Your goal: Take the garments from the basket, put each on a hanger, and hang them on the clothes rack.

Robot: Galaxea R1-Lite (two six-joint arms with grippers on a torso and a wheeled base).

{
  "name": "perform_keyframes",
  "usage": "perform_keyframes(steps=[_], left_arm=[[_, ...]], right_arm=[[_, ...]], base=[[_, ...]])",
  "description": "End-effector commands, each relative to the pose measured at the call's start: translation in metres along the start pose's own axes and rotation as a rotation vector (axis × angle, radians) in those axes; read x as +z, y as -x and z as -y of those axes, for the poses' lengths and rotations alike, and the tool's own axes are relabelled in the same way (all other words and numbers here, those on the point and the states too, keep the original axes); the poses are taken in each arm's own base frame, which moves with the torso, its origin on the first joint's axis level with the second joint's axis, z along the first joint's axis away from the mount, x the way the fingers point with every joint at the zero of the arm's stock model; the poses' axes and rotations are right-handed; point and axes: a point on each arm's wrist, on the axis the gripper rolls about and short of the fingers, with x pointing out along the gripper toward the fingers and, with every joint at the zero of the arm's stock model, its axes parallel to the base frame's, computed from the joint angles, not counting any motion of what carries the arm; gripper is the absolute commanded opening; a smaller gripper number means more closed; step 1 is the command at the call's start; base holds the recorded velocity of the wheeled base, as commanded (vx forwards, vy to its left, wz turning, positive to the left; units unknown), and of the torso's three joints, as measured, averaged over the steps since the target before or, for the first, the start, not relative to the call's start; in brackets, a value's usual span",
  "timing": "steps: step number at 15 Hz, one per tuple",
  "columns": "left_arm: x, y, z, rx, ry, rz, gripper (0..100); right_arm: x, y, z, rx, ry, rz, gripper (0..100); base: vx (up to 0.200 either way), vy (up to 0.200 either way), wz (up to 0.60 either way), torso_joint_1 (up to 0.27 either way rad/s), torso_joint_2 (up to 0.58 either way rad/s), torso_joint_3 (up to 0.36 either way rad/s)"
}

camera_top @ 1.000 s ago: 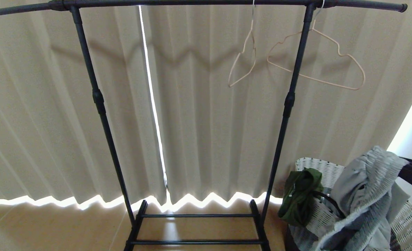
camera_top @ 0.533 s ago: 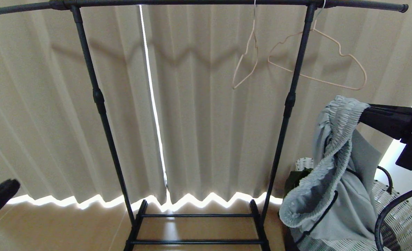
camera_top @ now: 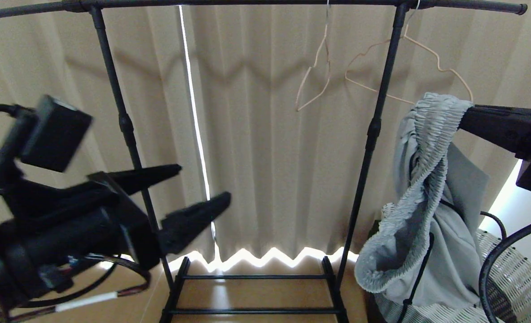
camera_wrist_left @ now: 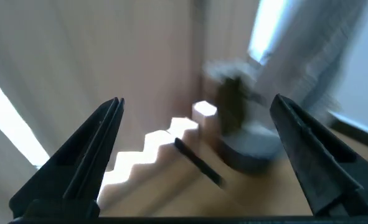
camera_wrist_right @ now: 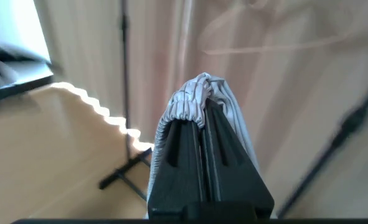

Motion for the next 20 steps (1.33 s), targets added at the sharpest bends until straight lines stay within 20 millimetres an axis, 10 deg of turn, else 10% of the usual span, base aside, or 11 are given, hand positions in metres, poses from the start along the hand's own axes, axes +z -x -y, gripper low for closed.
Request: perform_keyframes(steps=[1, 10, 17, 18, 20], left_arm=[[-0.035, -0.053, 0.042, -0.139, 0.012, -0.149, 100], [-0.086, -0.126, 0.101, -0.244, -0.018, -0.162, 100], [-0.097, -0.155, 0.103, -0.154, -0.025, -0.168, 100], [-0.096, -0.155, 0.102, -0.152, -0.025, -0.166, 0], [-0.096, -0.155, 0.102, -0.153, -0.026, -0.166, 0]], right_arm=[[0.004, -0.001, -0.004, 0.021, 0.001, 0.011, 0], [0.011, 0.008, -0.015, 0.084, 0.003, 0.05, 0], [0.016, 0.023, -0.018, 0.093, 0.008, 0.088, 0], [0.017, 0.025, -0.018, 0.093, 0.009, 0.092, 0], [0.017, 0.025, -0.018, 0.093, 0.009, 0.092, 0]], base=[[0.0, 0.0, 0.0, 0.0, 0.0, 0.0], [0.0, 0.0, 0.0, 0.0, 0.0, 0.0], [0.0, 0.0, 0.0, 0.0, 0.0, 0.0], [0.0, 0.0, 0.0, 0.0, 0.0, 0.0], [0.0, 0.0, 0.0, 0.0, 0.0, 0.0]])
